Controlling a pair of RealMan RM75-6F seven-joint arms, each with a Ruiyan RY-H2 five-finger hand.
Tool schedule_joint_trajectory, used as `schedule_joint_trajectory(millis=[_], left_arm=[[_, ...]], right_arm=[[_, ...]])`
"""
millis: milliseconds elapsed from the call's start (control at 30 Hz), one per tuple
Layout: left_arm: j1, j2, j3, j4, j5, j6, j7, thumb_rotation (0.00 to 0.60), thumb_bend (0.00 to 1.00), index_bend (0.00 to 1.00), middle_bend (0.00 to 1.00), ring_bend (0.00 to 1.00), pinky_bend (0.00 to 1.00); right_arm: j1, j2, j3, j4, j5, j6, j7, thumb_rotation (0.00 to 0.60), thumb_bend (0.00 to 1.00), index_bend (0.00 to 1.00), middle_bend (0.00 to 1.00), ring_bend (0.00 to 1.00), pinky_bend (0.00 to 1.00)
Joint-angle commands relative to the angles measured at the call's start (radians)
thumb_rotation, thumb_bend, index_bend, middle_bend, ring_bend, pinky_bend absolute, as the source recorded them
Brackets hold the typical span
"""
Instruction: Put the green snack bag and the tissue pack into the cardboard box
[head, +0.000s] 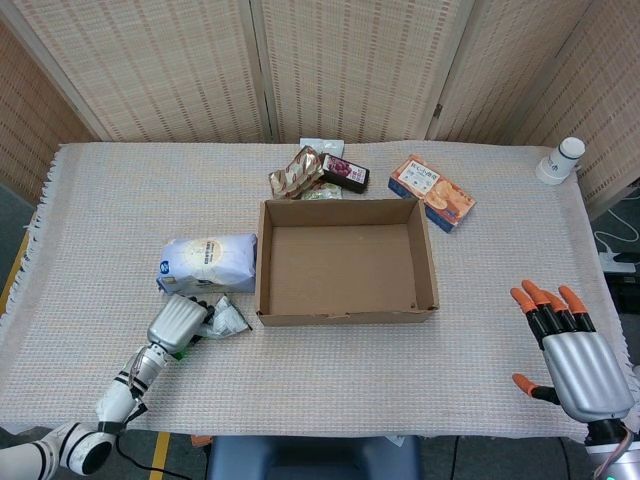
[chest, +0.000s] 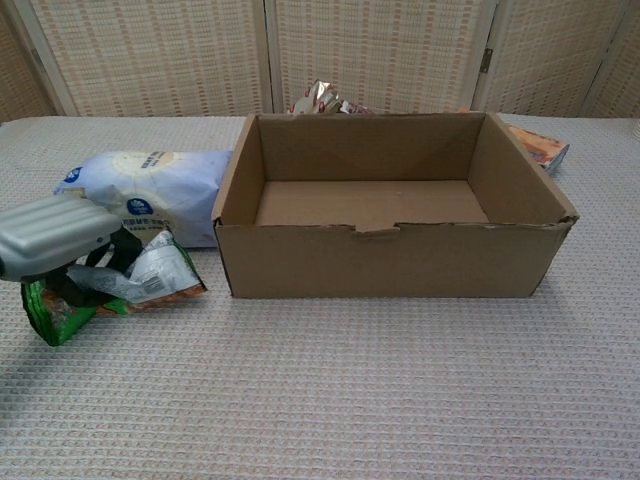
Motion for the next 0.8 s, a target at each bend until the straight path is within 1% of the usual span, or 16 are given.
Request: schedule_joint_trajectory(millis=[33,133,200,333,533,633,700,800], left_arm=[[0.009,0.041,0.006,-0.030,0.019,0.020,-0.029,0.600,0.42,0.75,0.83,0.71,0.80],[0.017,0.080,0.011,-0.066,0.035,0.038,-0.047,0.600,0.43,0.76,0.88,0.76,0.84],[0.022,0.119,0.018,-0.108,0.039,0.040,-0.053,0.600,0.43,0.77,0.90,0.77,0.85],[0.032,0.197,0.025,-0.204,0.044,0.051,-0.036,0.600,0.44,0.78,0.91,0.78,0.86],[0.061,0.354,0.032,-0.373,0.076,0.111,0.002,0.600,0.45,0.78,0.92,0.79,0.86],[0.066,0.448,0.019,-0.461,0.086,0.136,0.020,0.600,0.45,0.78,0.92,0.79,0.87],[0.051,0.518,0.000,-0.520,0.092,0.131,0.038,0.600,0.45,0.78,0.92,0.79,0.87],[0.012,0.603,-0.053,-0.608,0.070,0.111,0.060,0.600,0.45,0.78,0.92,0.79,0.87]], right_arm=[[-0.001,0.001,0.000,0.000,-0.001,0.002,0.002,0.600,0.00,0.05,0.01,0.00,0.00],[-0.001,0.002,-0.001,0.000,-0.005,0.004,0.005,0.600,0.00,0.05,0.01,0.00,0.00],[-0.002,0.003,-0.004,0.000,-0.010,0.004,0.006,0.600,0.00,0.05,0.01,0.00,0.00],[-0.004,0.002,-0.008,0.000,-0.020,0.003,0.008,0.600,0.00,0.05,0.01,0.00,0.00],[-0.008,0.006,-0.011,0.000,-0.032,0.008,0.018,0.600,0.00,0.05,0.01,0.00,0.00],[-0.008,0.009,-0.012,0.000,-0.033,0.009,0.022,0.600,0.00,0.05,0.01,0.00,0.00],[-0.007,0.009,-0.012,0.000,-0.031,0.007,0.021,0.600,0.00,0.05,0.01,0.00,0.00],[-0.005,0.008,-0.012,0.000,-0.029,0.003,0.019,0.600,0.00,0.05,0.01,0.00,0.00]])
